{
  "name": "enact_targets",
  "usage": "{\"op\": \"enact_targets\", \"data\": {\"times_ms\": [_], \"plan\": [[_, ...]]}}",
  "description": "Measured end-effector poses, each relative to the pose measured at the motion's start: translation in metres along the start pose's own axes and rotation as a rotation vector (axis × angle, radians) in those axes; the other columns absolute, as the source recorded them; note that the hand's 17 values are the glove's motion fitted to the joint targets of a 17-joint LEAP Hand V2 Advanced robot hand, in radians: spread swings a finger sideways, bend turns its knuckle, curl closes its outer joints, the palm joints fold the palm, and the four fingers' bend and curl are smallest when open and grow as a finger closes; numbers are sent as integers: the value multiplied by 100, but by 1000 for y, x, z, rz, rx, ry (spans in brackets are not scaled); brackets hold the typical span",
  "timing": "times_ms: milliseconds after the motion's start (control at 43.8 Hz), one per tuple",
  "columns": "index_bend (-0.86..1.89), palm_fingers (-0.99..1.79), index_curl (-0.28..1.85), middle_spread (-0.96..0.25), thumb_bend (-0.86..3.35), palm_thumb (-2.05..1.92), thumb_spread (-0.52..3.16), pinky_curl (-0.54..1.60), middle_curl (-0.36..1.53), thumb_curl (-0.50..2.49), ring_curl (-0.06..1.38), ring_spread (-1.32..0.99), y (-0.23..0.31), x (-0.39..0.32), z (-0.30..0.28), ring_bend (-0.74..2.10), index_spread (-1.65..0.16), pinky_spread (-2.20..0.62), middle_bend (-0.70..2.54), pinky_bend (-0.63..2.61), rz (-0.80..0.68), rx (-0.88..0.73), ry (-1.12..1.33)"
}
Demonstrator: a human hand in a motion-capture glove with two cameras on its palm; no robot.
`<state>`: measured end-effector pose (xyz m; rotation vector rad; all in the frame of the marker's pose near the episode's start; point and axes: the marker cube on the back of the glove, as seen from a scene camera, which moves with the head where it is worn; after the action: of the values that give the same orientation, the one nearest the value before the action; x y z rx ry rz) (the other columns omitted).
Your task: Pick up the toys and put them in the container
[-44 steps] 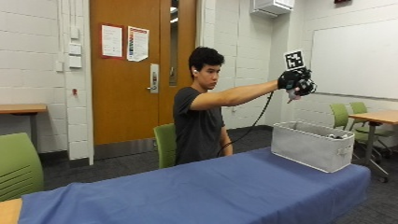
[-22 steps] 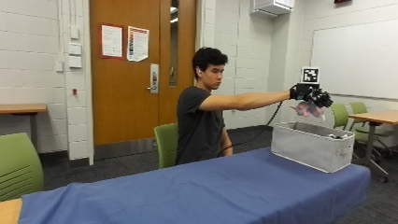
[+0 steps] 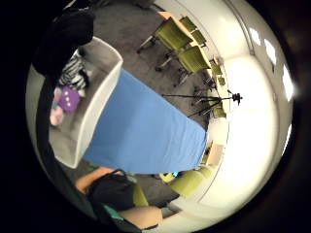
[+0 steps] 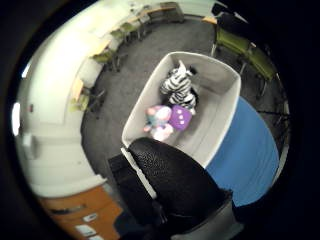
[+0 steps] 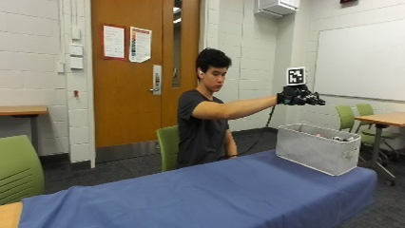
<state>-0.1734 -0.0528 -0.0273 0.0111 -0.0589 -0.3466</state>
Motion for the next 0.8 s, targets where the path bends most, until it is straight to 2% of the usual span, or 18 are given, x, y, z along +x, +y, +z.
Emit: {"op": "enact_targets", "data": {"times_ms": [69,160,251,365,548,799], "plan": [[19,-5,57,-12,-15,-21,100,39,47,46,32,-22,20,30,4,61,-32,-13,41,95,-14,29,102],[20,-3,57,-11,-15,-21,101,37,46,39,31,-23,50,58,2,57,-31,-13,40,91,-66,33,6],[21,-1,57,-11,-14,-21,102,36,45,33,30,-24,70,110,12,53,-30,-14,39,87,163,47,174],[22,0,57,-10,-14,-20,102,35,45,28,29,-26,102,153,19,49,-28,-14,37,83,274,60,184],[22,1,56,-10,-13,-20,102,33,44,20,27,-28,139,196,28,44,-26,-15,36,77,326,63,199],[21,3,55,-10,-13,-19,102,32,44,14,27,-30,160,209,38,38,-25,-15,33,72,351,67,185]]}}
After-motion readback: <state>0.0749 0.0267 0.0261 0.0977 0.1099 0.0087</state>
